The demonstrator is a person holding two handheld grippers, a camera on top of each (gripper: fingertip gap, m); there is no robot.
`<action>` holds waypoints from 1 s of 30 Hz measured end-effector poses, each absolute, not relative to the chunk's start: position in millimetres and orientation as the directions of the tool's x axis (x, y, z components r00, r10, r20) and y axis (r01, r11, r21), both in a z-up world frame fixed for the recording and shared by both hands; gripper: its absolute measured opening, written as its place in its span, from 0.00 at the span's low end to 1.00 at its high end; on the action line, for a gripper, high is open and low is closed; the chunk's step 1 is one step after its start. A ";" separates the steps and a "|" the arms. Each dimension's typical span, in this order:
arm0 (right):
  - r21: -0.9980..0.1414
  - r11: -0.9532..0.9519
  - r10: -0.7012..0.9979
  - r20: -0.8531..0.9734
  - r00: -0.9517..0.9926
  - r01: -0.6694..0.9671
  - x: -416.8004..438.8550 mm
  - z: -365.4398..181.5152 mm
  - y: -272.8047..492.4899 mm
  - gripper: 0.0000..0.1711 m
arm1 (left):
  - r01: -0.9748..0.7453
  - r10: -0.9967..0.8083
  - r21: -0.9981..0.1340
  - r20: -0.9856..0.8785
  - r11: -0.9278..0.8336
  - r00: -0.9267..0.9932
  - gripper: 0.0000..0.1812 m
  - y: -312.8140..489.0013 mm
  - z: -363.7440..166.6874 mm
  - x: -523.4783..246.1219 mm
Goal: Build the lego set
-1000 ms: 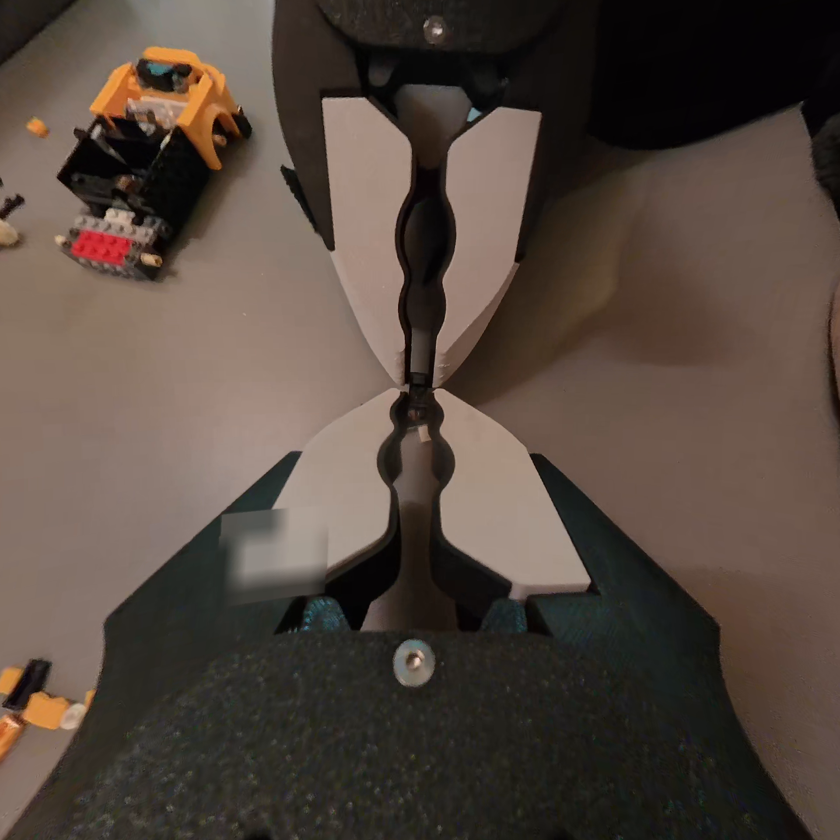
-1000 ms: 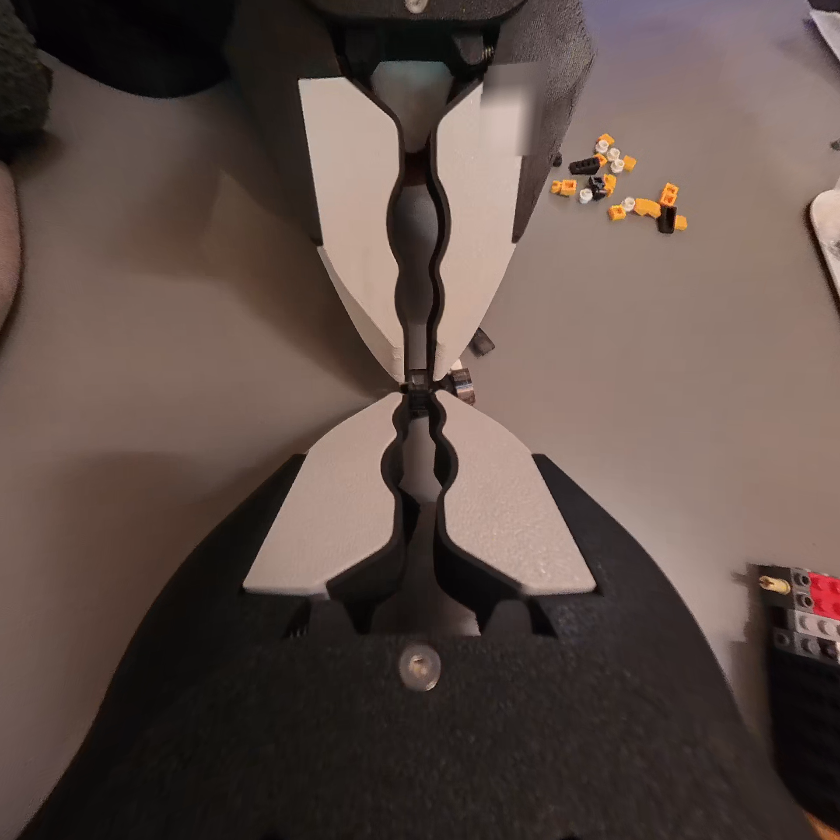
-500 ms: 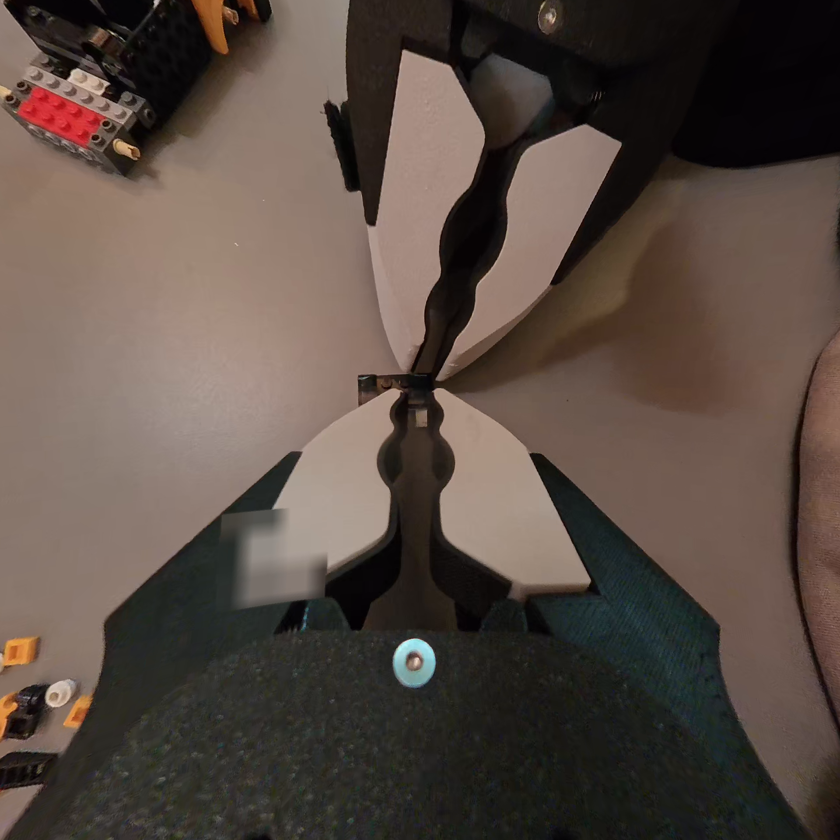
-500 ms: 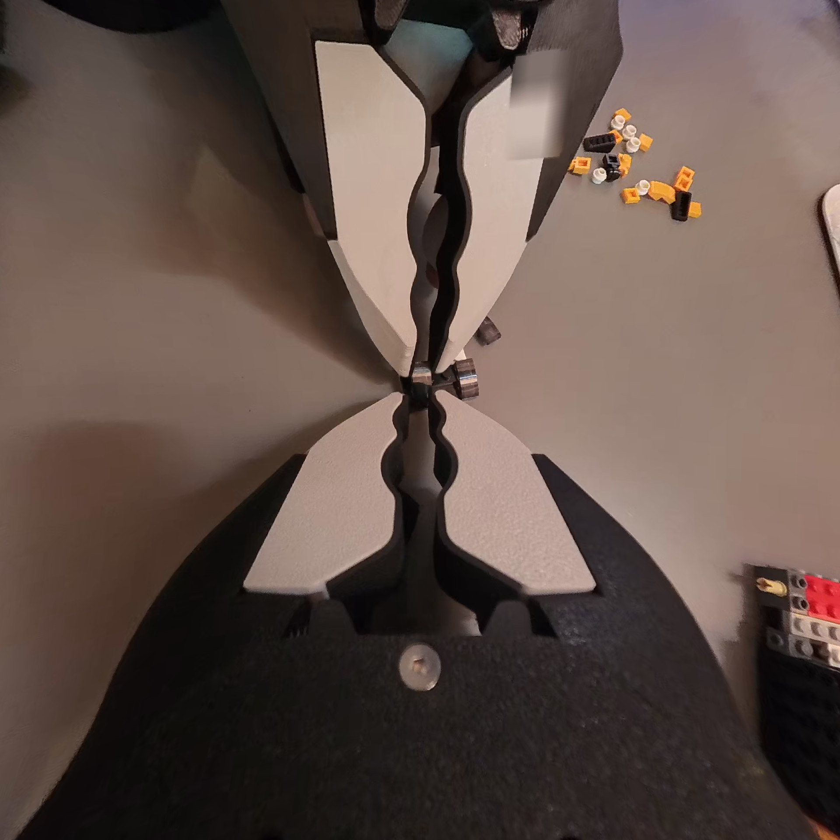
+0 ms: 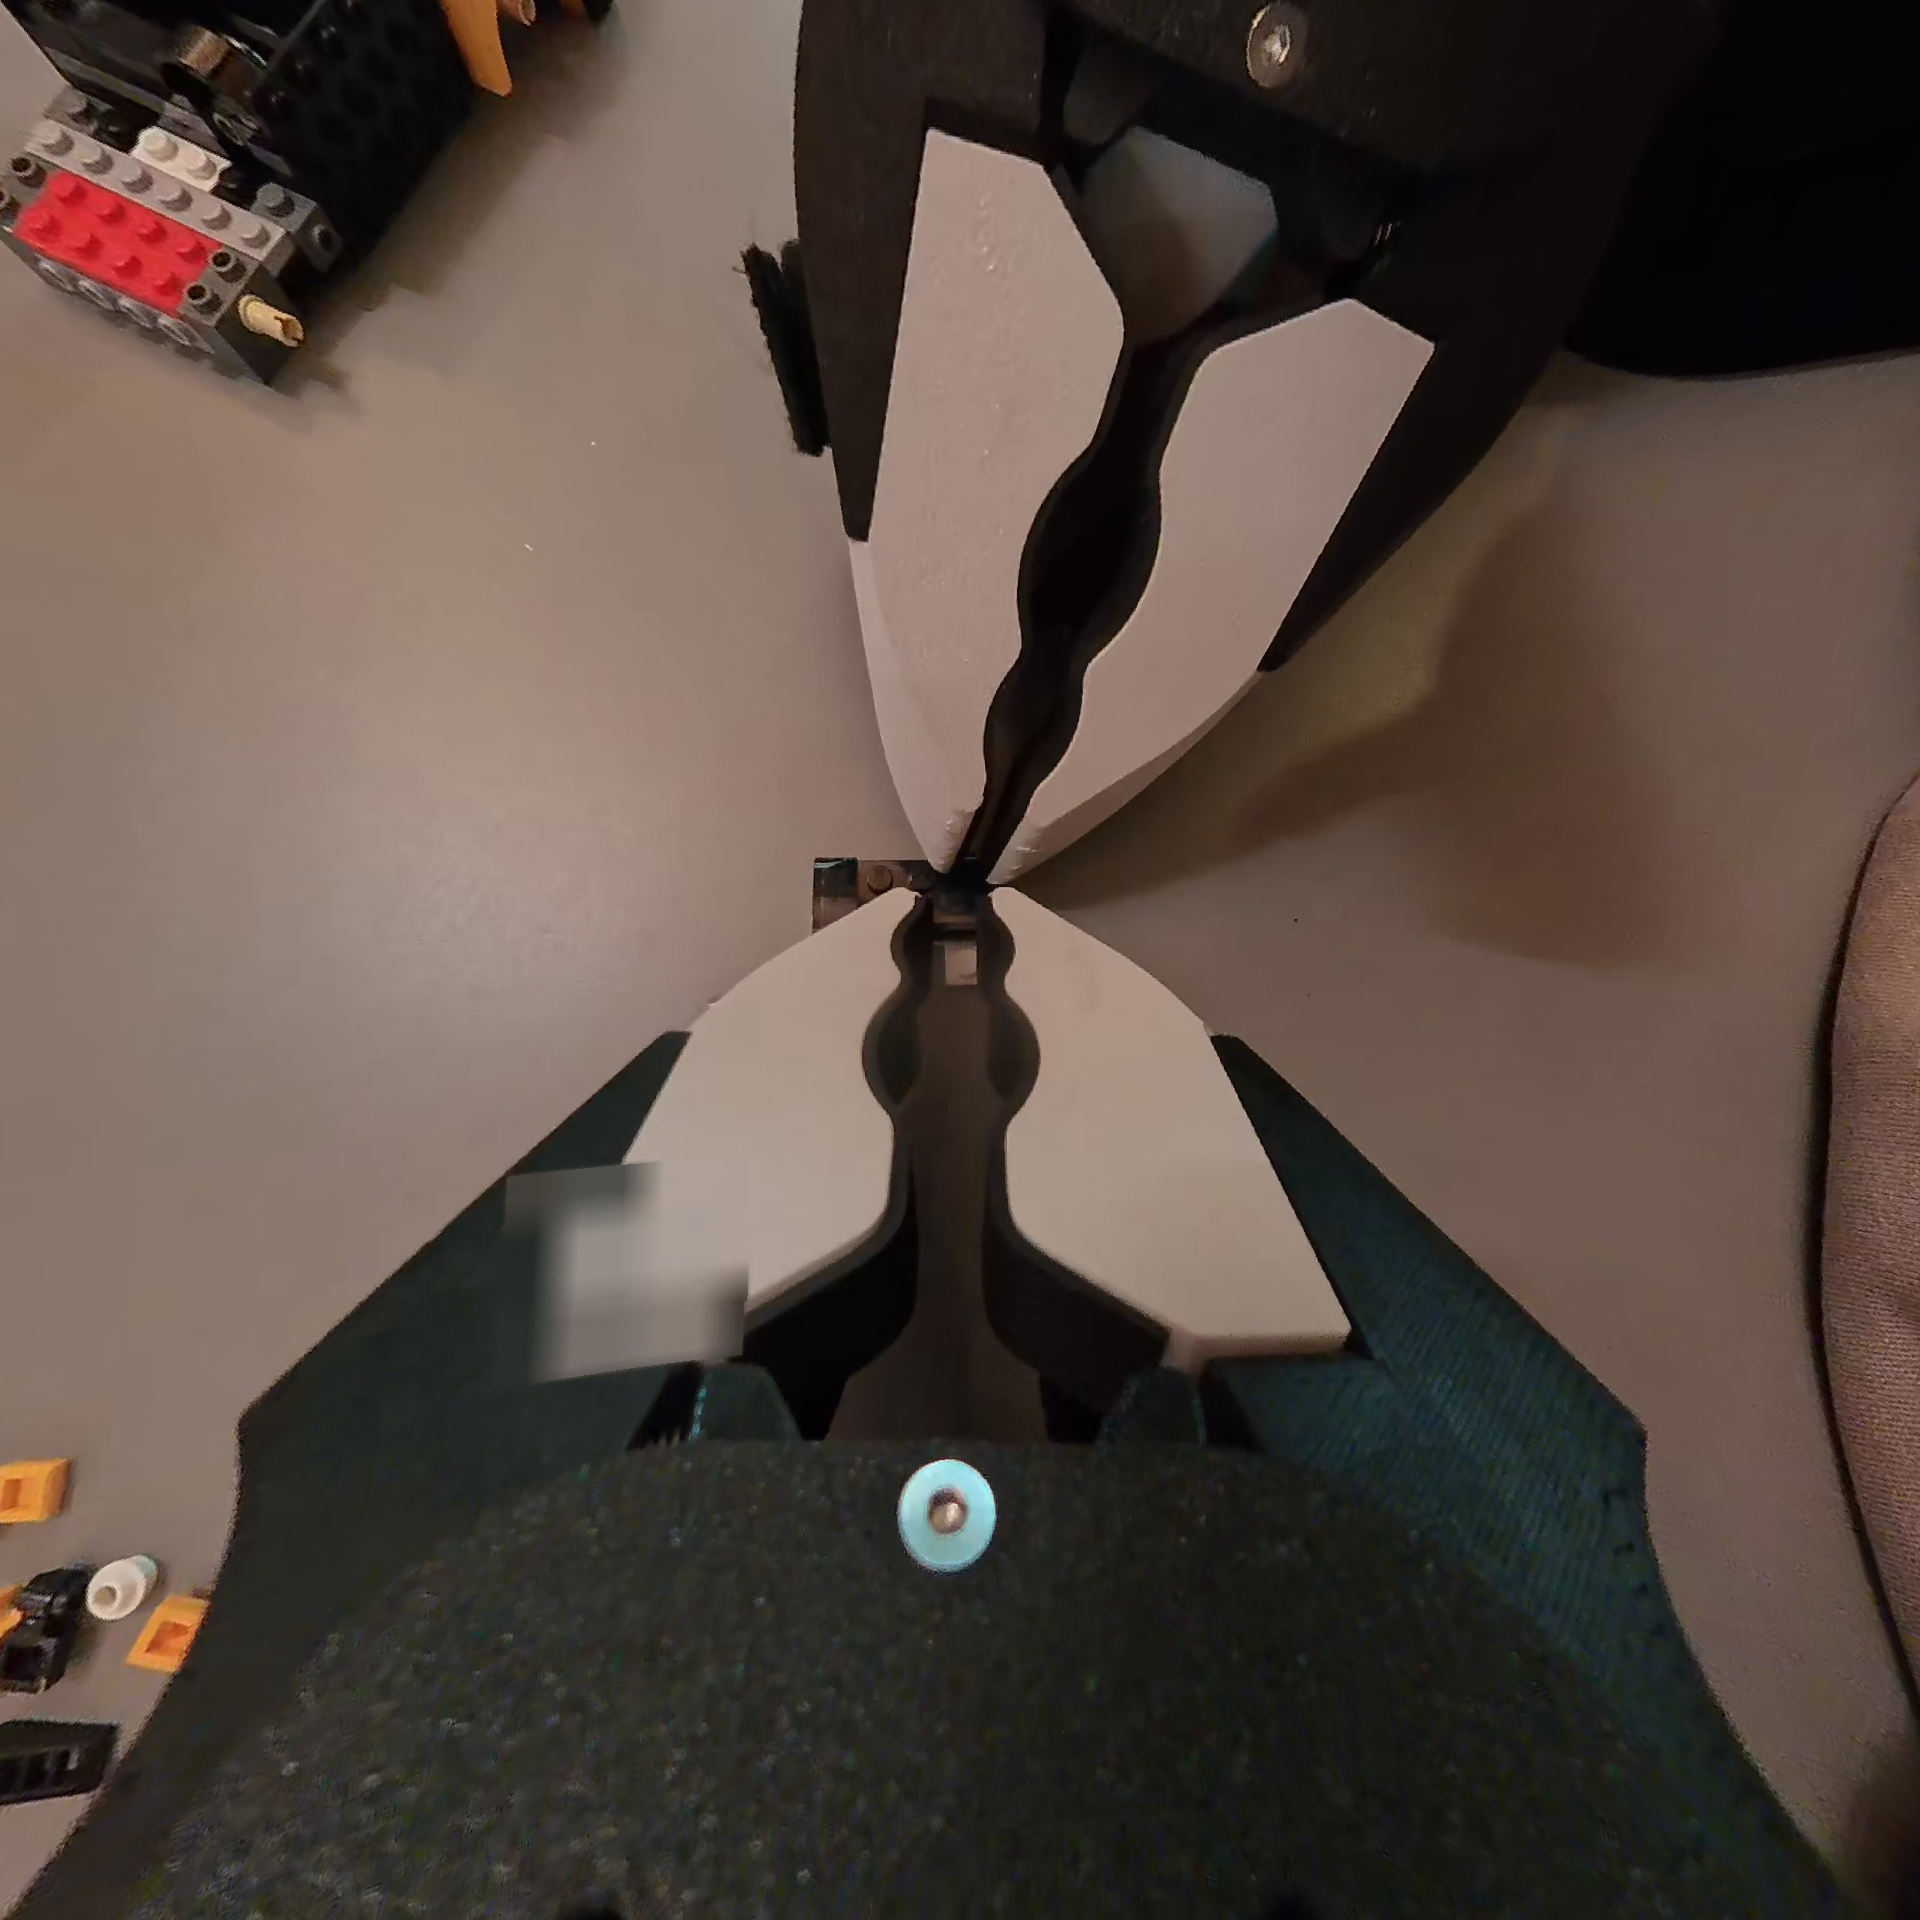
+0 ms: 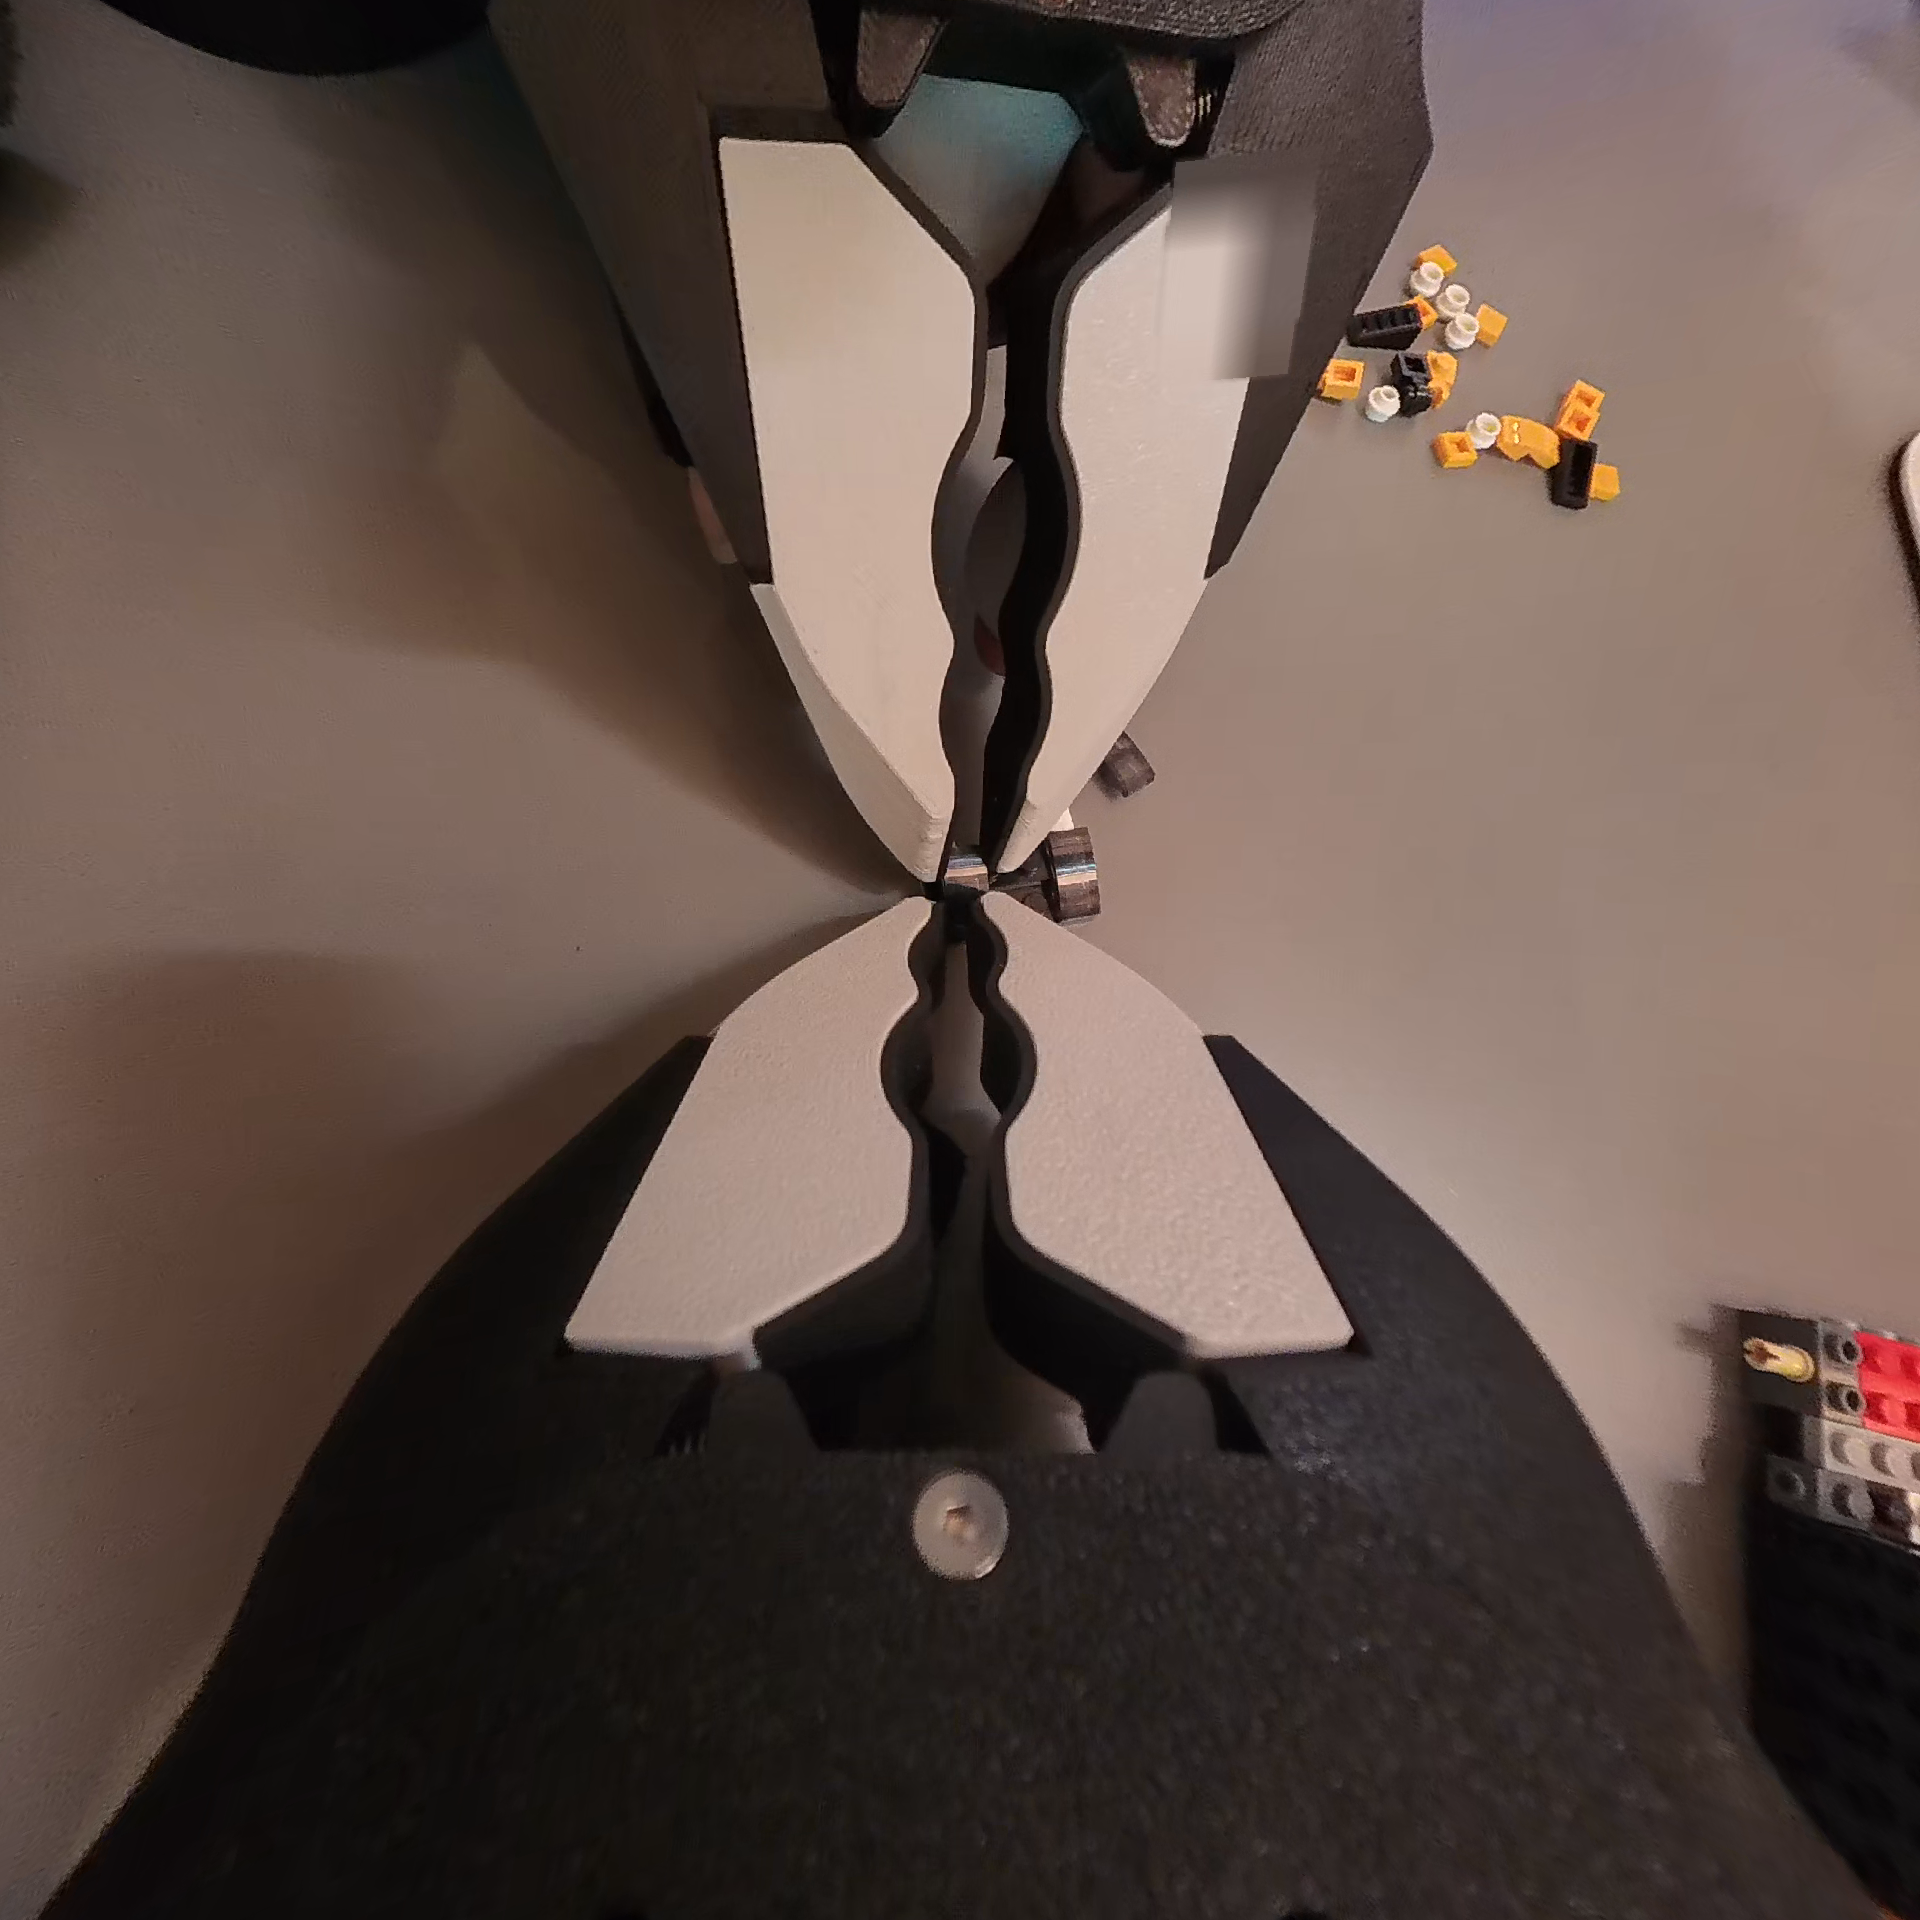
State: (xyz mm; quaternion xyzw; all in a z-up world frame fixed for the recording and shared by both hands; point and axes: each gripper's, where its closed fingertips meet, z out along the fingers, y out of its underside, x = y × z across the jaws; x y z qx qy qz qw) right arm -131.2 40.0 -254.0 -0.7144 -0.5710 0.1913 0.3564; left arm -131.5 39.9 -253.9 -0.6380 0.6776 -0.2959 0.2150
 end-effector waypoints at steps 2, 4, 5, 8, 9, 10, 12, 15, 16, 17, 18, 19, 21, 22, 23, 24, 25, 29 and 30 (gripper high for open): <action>-0.718 -0.111 0.956 0.110 0.270 0.687 -131.5 -253.8 40.0 0.02 | -0.739 -0.992 -0.674 0.086 0.013 -0.096 0.04 40.0 -253.9 -131.6; -0.704 -0.131 0.965 0.071 0.253 0.698 -131.1 -253.7 39.6 0.02 | -0.740 -0.991 -0.673 0.091 0.012 -0.099 0.04 39.9 -253.8 -131.2; -0.695 -0.138 0.968 0.054 0.243 0.705 -130.3 -254.3 39.3 0.03 | -0.741 -0.991 -0.672 0.093 0.012 -0.101 0.04 39.5 -253.7 -131.0; -0.675 -0.130 0.975 0.045 0.216 0.726 -130.2 -256.7 37.8 0.05 | -0.742 -0.990 -0.670 0.089 0.022 -0.110 0.04 38.2 -253.7 -131.3; -0.675 -0.122 0.975 0.055 0.214 0.728 -130.5 -256.5 38.2 0.04 | -0.743 -0.990 -0.669 0.090 0.023 -0.111 0.04 38.0 -253.7 -131.5; -0.674 -0.117 0.975 0.061 0.214 0.729 -130.5 -256.4 38.6 0.04 | -0.744 -0.990 -0.668 0.090 0.022 -0.110 0.04 38.4 -253.7 -131.6; -0.672 -0.116 0.975 0.063 0.212 0.732 -130.3 -256.0 39.0 0.04 | -0.744 -0.990 -0.668 0.093 0.018 -0.107 0.04 38.6 -253.7 -131.5; -0.664 -0.108 0.977 0.064 0.201 0.740 -131.4 -255.7 39.0 0.04 | -0.746 -0.990 -0.666 0.089 0.021 -0.107 0.04 38.6 -253.7 -131.5; -0.658 -0.105 0.978 0.065 0.196 0.745 -131.6 -255.9 39.1 0.04 | -0.746 -0.990 -0.665 0.089 0.021 -0.107 0.04 38.5 -253.8 -131.6; -0.652 -0.104 0.980 0.063 0.191 0.751 -131.7 -256.0 39.0 0.04 | -0.746 -0.990 -0.665 0.090 0.021 -0.108 0.04 38.5 -253.8 -131.6; -0.643 -0.106 0.981 0.058 0.187 0.759 -131.7 -256.1 39.0 0.04 | -0.746 -0.990 -0.665 0.090 0.021 -0.108 0.04 38.6 -253.7 -131.7; -0.633 -0.107 0.982 0.054 0.181 0.767 -131.8 -256.2 39.1 0.04 | -0.746 -0.990 -0.666 0.091 0.021 -0.109 0.04 38.6 -253.7 -131.6; -0.616 -0.104 0.985 0.046 0.167 0.781 -132.1 -256.4 39.2 0.04 | -0.746 -0.990 -0.665 0.089 0.024 -0.111 0.04 38.7 -253.8 -131.9; -0.609 -0.103 0.986 0.042 0.162 0.787 -132.4 -256.5 39.3 0.04 | -0.746 -0.990 -0.665 0.085 0.029 -0.115 0.04 38.8 -253.8 -132.3; -0.603 -0.101 0.987 0.041 0.157 0.791 -133.1 -256.6 39.6 0.04 | -0.748 -0.990 -0.663 0.082 0.035 -0.119 0.04 38.8 -253.9 -132.9; -0.600 -0.100 0.987 0.040 0.155 0.794 -133.7 -256.7 40.0 0.04 | -0.749 -0.989 -0.661 0.082 0.039 -0.124 0.04 38.4 -253.8 -133.9; -0.597 -0.100 0.987 0.039 0.153 0.796 -134.4 -256.8 40.3 0.04 | -0.751 -0.988 -0.659 0.082 0.045 -0.131 0.06 37.9 -253.6 -134.7; -0.588 -0.102 0.988 0.034 0.150 0.802 -134.8 -257.0 40.7 0.04 | -0.748 -0.986 -0.659 0.065 0.071 -0.151 0.08 36.6 -253.1 -135.6; -0.587 -0.102 0.988 0.033 0.149 0.803 -134.7 -257.1 40.7 0.04 | -0.747 -0.987 -0.661 0.064 0.069 -0.148 0.08 37.1 -253.1 -135.4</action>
